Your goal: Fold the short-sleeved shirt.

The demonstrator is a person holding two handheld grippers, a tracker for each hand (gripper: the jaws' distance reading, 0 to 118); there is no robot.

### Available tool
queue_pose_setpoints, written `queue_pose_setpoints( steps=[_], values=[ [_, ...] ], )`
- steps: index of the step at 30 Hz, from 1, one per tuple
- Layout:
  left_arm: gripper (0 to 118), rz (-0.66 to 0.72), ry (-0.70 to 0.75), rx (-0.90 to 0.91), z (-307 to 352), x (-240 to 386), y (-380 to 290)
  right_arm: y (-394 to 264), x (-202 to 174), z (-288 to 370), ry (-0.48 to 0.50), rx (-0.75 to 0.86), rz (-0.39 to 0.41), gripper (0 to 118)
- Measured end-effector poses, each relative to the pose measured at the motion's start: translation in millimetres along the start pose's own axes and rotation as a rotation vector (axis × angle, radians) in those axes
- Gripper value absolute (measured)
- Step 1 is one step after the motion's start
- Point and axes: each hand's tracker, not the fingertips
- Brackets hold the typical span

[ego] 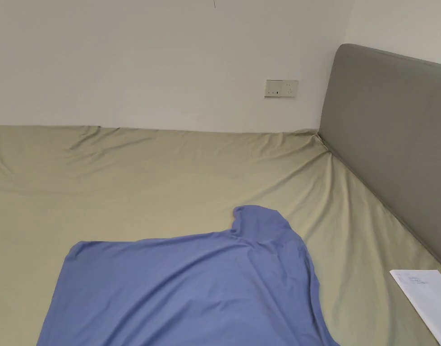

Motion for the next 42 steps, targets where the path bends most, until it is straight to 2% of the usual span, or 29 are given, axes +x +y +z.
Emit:
queue_pose_setpoints(
  steps=[4,6,10,14,17,21,23,24,26,27,29,30,32,34,35,36,37,38,39,40,42],
  values=[
    [4,0.053,-0.024,0.082,9.7,-0.1,45.9,51.9,-5.6,19.9,0.017,0.138,-0.011,7],
    [4,0.053,-0.027,0.116,3.0,1.4,72.5,82.5,-13.7,18.8,0.04,0.196,0.028,7],
    [4,0.012,0.006,0.141,-37.7,15.3,121.4,141.4,-40.0,-13.8,0.008,0.254,0.147,7],
    [4,0.007,0.062,0.092,-98.3,20.9,154.2,185.5,-61.5,-81.2,-0.008,0.205,0.208,7],
    [4,0.027,0.087,0.022,-143.6,21.9,164.6,205.6,-69.1,-137.8,0.005,0.127,0.199,7],
    [6,0.02,0.128,-0.05,-190.4,11.5,161.5,211.9,-73.9,-193.6,-0.045,0.035,0.2,7],
    [24,0.025,0.147,-0.058,-198.4,11.0,156.7,212.0,-77.8,-202.4,-0.057,0.019,0.189,10],
    [45,0.025,0.162,-0.051,-199.2,10.8,154.9,212.4,-77.3,-204.7,-0.057,0.015,0.182,23],
    [83,0.032,0.204,-0.023,-191.3,10.2,152.1,211.7,-71.9,-209.6,-0.054,0.006,0.157,58],
    [97,0.048,0.211,0.004,-184.8,8.0,152.0,211.1,-65.0,-210.2,-0.023,0.012,0.135,63],
    [99,0.068,0.155,0.132,-159.8,3.9,149.8,210.1,-55.4,-190.2,0.107,0.092,0.068,63],
    [99,0.064,0.126,0.217,-141.4,4.5,146.4,207.1,-54.0,-174.0,0.116,0.163,0.051,63],
    [99,0.041,0.129,0.351,-107.0,10.3,137.1,195.8,-59.3,-123.6,0.102,0.323,0.075,71],
    [92,-0.006,0.108,0.453,-73.3,17.3,121.7,185.7,-61.6,-89.0,0.117,0.417,0.114,74],
    [80,-0.039,0.101,0.481,-58.4,21.8,112.9,176.6,-59.0,-80.3,0.144,0.448,0.135,70],
    [54,-0.072,0.094,0.499,-47.0,26.6,104.5,171.2,-60.3,-66.2,0.176,0.471,0.149,52],
    [33,-0.095,0.09,0.503,-40.0,29.1,95.0,166.0,-62.8,-55.1,0.193,0.48,0.166,29],
    [18,-0.108,0.09,0.514,-34.3,30.7,86.9,160.1,-65.8,-47.2,0.183,0.483,0.176,8],
    [6,-0.104,0.081,0.52,-26.4,32.8,78.1,152.0,-78.3,-31.2,0.154,0.496,0.19,4],
    [0,-0.108,0.046,0.522,-19.7,33.0,71.2,144.7,-81.1,-23.6,0.149,0.495,0.207,2],
    [0,-0.089,-0.018,0.483,-10.3,31.9,62.3,132.8,-84.5,-13.0,0.185,0.47,0.223,1]
  ],
)
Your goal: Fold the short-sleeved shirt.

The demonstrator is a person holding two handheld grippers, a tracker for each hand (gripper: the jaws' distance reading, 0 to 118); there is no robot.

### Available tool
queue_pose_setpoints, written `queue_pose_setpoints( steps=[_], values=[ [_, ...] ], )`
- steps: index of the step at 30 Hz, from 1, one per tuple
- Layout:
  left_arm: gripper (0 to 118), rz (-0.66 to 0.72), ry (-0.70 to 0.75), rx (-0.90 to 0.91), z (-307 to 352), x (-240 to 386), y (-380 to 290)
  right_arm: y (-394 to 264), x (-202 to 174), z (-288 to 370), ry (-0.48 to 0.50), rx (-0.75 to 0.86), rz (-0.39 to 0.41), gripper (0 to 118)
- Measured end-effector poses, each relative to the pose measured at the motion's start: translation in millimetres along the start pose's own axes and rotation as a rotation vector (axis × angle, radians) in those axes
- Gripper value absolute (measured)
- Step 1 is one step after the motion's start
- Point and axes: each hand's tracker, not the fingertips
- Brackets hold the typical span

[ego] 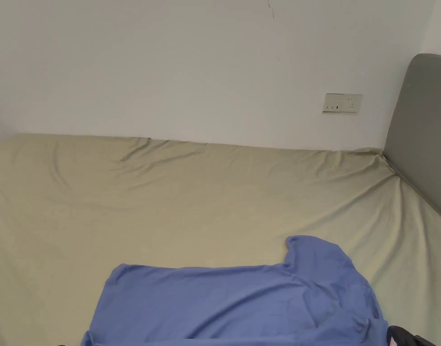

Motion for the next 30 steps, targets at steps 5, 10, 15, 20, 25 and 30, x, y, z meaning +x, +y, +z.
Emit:
queue_pose_setpoints(
  steps=[5,10,15,20,25,30],
  values=[
    [0,0.09,0.014,-0.21,-14.9,-16.1,-17.3,-18.2,-17.6,23.9,-0.008,-0.019,0.044,1],
    [116,0.179,0.08,-0.455,-74.7,-32.4,-34.0,-38.2,-12.4,29.4,-0.037,-0.078,0.011,1],
    [77,0.181,0.077,-0.59,-123.6,-32.2,-54.5,-58.3,-2.3,28.5,-0.076,-0.135,-0.018,1],
    [52,0.119,0.102,-0.573,-126.2,-22.7,-52.0,-69.8,12.0,11.8,-0.116,-0.212,-0.02,2],
    [6,0.135,0.045,-0.546,-114.1,-16.5,-38.5,-67.3,45.4,-47.9,-0.12,-0.364,-0.073,77],
    [6,0.114,0.044,-0.539,-112.7,-17.0,-35.5,-64.4,74.1,-127.4,-0.137,-0.539,-0.111,106]
  ],
)
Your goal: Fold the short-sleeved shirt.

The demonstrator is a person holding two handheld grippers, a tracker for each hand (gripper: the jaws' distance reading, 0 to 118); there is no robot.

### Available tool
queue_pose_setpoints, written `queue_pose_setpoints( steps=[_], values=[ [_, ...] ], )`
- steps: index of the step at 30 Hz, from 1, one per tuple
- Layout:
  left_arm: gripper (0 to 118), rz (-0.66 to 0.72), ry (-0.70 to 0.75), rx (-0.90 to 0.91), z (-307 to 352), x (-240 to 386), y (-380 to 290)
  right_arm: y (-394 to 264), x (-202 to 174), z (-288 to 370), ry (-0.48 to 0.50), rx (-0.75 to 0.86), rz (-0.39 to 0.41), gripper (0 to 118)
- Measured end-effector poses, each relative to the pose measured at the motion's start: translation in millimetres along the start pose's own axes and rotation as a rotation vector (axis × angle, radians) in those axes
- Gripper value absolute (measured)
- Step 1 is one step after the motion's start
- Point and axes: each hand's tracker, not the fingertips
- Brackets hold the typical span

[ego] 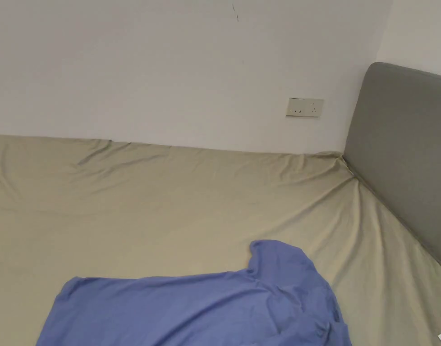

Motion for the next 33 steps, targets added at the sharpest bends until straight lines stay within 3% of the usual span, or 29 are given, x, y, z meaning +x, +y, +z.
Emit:
queue_pose_setpoints(
  steps=[2,3,4,5,7,10,14,19,24,33],
  values=[
    [6,0.009,0.006,-0.008,-1.2,-2.9,-0.9,9.3,5.3,-24.8,-0.004,-0.112,-0.034,102],
    [6,0.012,0.007,-0.011,-1.4,-3.5,-1.3,7.5,12.3,-35.0,0.003,-0.165,-0.056,95],
    [6,0.012,0.005,-0.014,-1.3,-3.6,-1.5,6.9,11.1,-37.1,-0.032,-0.178,-0.046,91],
    [6,0.013,0.004,-0.016,-0.5,-3.5,-1.6,5.4,6.2,-26.7,-0.055,-0.114,0.014,83],
    [6,0.008,0.001,-0.016,3.2,-2.9,-2.1,-0.1,-1.7,-5.9,-0.011,-0.021,0.064,10],
    [6,-0.005,-0.003,-0.015,10.4,3.8,2.3,-3.3,-1.1,7.8,0.019,-0.033,0.047,10],
    [6,-0.024,-0.023,0.021,34.6,5.8,7.7,-5.2,-10.0,48.5,0.044,0.051,0.108,10],
    [6,-0.032,-0.07,0.072,80.1,-1.9,7.5,-12.7,-2.5,117.3,0.107,0.147,0.052,10],
    [6,-0.076,-0.021,0.062,121.0,-18.2,-21.8,-57.1,13.2,183.3,0.093,0.179,0.014,10],
    [7,-0.032,0.022,-0.14,98.2,-38.9,-112.8,-170.7,24.3,150.7,0.019,-0.063,-0.093,11]
  ],
)
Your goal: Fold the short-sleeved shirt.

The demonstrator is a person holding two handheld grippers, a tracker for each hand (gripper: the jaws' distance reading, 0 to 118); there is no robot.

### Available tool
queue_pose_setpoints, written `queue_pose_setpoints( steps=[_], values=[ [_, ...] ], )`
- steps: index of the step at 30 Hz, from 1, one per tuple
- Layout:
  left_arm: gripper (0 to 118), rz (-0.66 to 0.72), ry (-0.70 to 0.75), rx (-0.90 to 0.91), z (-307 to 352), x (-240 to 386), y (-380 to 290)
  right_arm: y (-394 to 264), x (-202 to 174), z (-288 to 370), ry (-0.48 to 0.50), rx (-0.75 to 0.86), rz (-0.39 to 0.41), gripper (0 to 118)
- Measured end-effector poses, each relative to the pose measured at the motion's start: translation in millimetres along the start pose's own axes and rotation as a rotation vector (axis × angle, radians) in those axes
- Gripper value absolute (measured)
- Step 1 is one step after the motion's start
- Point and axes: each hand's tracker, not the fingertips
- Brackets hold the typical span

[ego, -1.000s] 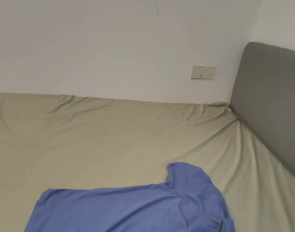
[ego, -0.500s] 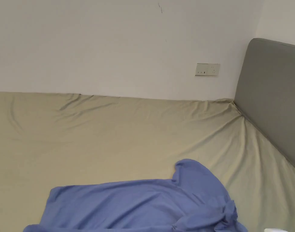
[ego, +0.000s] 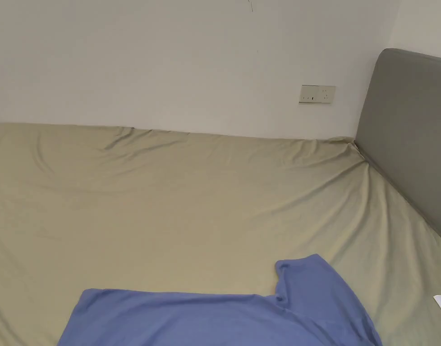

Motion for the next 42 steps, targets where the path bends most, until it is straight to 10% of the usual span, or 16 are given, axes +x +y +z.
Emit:
queue_pose_setpoints(
  steps=[2,5,10,15,19,30,32,34,36,42],
  values=[
    [26,0.007,0.016,-0.01,-17.4,-8.1,-5.2,-5.3,-0.7,-12.6,-0.034,-0.028,0.011,15],
    [73,-0.041,0.139,0.023,-5.4,-0.7,-4.4,0.7,-12.9,-5.7,-0.145,-0.031,0.122,62],
    [78,0.018,0.007,0.387,70.3,0.8,30.1,41.1,-28.7,57.9,-0.176,0.265,0.184,67],
    [63,-0.047,-0.134,0.764,127.0,34.0,58.3,72.3,-54.4,111.8,0.0,0.671,0.099,63],
    [0,-0.044,-0.141,0.824,117.2,49.9,69.0,73.3,-83.9,116.8,0.051,0.828,0.064,3],
    [0,0.033,-0.16,0.455,4.3,38.0,178.1,81.7,-88.7,60.4,0.074,0.646,0.08,2],
    [18,0.075,-0.112,0.388,-35.8,32.6,207.3,85.5,-85.3,50.4,0.064,0.623,0.076,2],
    [84,0.124,-0.047,0.261,-78.8,32.4,233.8,89.2,-83.9,39.0,0.04,0.591,0.071,2],
    [114,0.124,-0.016,0.165,-119.4,30.4,246.8,92.0,-80.0,29.9,0.024,0.575,0.062,2],
    [85,0.025,0.09,0.016,-184.5,33.7,253.8,97.7,-67.5,2.8,-0.028,0.504,0.036,2]
  ],
)
